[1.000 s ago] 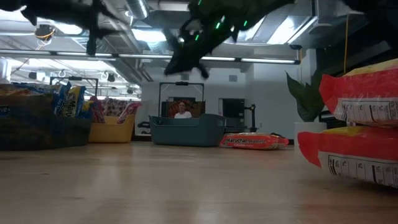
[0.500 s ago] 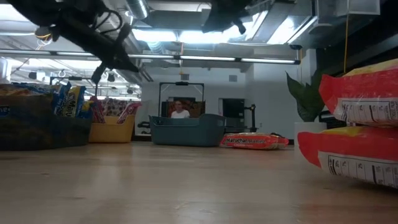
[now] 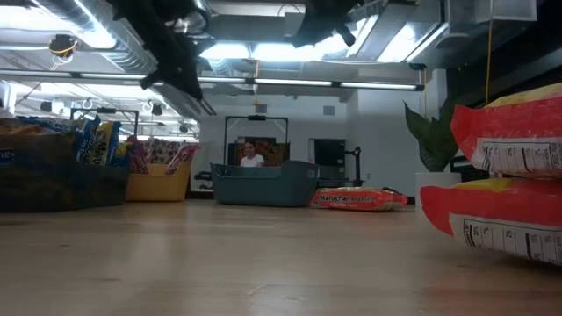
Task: Sort Maruchan noodles
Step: Put the red noodle pack into the yellow bin
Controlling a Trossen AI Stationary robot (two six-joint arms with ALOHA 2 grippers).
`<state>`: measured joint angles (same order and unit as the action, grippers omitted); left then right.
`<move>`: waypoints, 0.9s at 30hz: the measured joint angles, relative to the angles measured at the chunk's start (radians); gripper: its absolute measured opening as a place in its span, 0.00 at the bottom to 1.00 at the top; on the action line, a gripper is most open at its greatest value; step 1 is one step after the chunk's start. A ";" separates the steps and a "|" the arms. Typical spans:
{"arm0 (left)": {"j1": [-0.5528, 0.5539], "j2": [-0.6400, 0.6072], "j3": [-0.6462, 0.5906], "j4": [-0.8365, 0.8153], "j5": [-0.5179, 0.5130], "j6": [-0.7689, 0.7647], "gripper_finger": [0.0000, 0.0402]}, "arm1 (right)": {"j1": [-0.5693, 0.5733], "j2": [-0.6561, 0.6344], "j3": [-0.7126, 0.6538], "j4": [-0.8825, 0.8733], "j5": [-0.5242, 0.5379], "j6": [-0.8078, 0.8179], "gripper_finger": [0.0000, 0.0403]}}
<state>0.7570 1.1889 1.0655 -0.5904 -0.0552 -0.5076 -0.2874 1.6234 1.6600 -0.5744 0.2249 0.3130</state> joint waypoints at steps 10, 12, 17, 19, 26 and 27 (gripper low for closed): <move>0.000 0.169 0.037 -0.054 0.046 0.090 0.00 | 0.000 0.000 0.000 -0.087 0.000 0.000 0.00; 0.000 0.192 0.037 -0.077 0.040 0.115 0.00 | 0.000 0.000 0.000 -0.090 0.000 0.000 0.00; 0.000 0.238 0.037 -0.090 0.006 0.168 0.00 | 0.000 0.000 0.000 -0.088 0.000 -0.001 0.00; 0.000 0.258 0.037 -0.091 -0.004 0.184 0.00 | 0.000 0.000 0.000 -0.088 0.000 -0.001 0.00; 0.000 0.294 0.037 -0.136 -0.042 0.231 0.00 | 0.000 0.000 0.000 -0.087 0.000 -0.002 0.00; 0.000 0.298 0.037 -0.154 -0.043 0.232 0.00 | 0.000 0.000 0.000 -0.087 0.000 -0.003 0.00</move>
<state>0.7570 1.4865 1.1023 -0.7440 -0.0986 -0.2755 -0.2874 1.6238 1.6596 -0.6617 0.2245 0.3100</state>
